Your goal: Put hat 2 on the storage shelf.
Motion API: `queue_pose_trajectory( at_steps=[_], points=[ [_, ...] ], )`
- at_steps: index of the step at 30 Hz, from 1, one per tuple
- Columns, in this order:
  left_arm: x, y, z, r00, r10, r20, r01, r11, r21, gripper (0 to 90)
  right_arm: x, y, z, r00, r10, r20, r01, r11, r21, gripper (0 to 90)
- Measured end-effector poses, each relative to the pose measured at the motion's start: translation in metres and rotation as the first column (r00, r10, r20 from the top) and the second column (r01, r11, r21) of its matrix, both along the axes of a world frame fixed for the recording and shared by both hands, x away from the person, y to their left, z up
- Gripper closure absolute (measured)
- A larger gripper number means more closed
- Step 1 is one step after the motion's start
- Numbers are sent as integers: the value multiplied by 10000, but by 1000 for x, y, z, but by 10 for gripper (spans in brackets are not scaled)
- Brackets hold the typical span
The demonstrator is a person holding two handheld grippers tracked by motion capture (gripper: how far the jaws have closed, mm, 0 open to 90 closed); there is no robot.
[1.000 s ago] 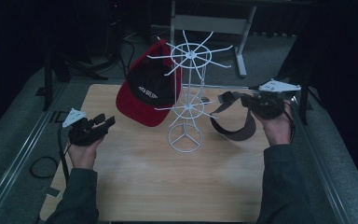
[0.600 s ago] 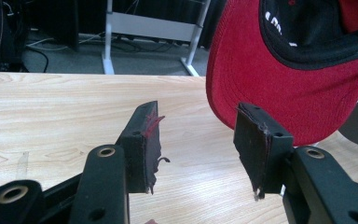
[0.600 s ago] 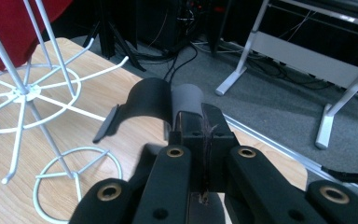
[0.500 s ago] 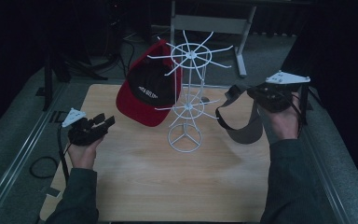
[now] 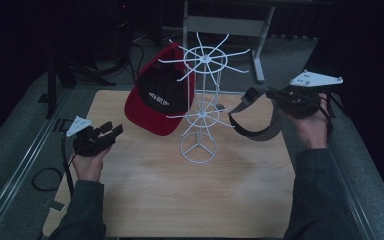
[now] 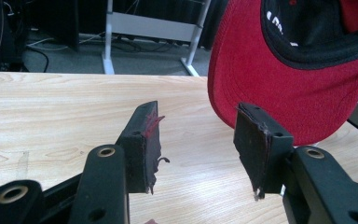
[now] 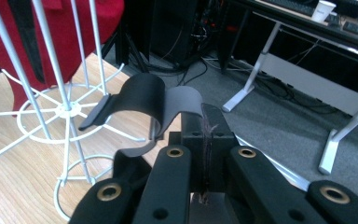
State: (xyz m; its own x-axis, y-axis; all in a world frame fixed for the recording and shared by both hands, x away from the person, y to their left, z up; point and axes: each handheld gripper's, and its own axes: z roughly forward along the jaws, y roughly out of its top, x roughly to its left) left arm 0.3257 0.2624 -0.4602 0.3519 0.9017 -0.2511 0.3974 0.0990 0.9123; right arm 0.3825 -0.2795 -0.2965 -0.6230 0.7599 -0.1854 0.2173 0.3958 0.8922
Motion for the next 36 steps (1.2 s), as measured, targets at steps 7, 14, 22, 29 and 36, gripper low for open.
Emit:
queue_pose_trajectory(
  at_steps=[7, 14, 22, 29, 36],
  points=[
    [0, 1, -1, 10000, 12, -14, -12, 10000, -25, 510, -6, 2, 14, 9995, 179, 241, -175, 9997, -175, 896],
    [-1, 1, -1, 10000, 11, -21, -11, 10000, -19, 511, -16, 5, 23, 9980, 485, 412, -470, 9982, -363, 896],
    [0, -1, -1, 10000, -8, -20, 8, 10000, -38, 510, -19, 7, 36, 9953, 629, 735, -604, 9975, -356, 895],
    [0, 0, -1, 10000, 4, -20, -4, 10000, -21, 510, -14, 3, 47, 9921, 837, 939, -833, 9965, -77, 895],
    [0, -1, -1, 10000, 1, -19, -2, 10000, -25, 510, -13, 4, 61, 9876, 1128, 1093, -1145, 9934, 93, 895]
  ],
)
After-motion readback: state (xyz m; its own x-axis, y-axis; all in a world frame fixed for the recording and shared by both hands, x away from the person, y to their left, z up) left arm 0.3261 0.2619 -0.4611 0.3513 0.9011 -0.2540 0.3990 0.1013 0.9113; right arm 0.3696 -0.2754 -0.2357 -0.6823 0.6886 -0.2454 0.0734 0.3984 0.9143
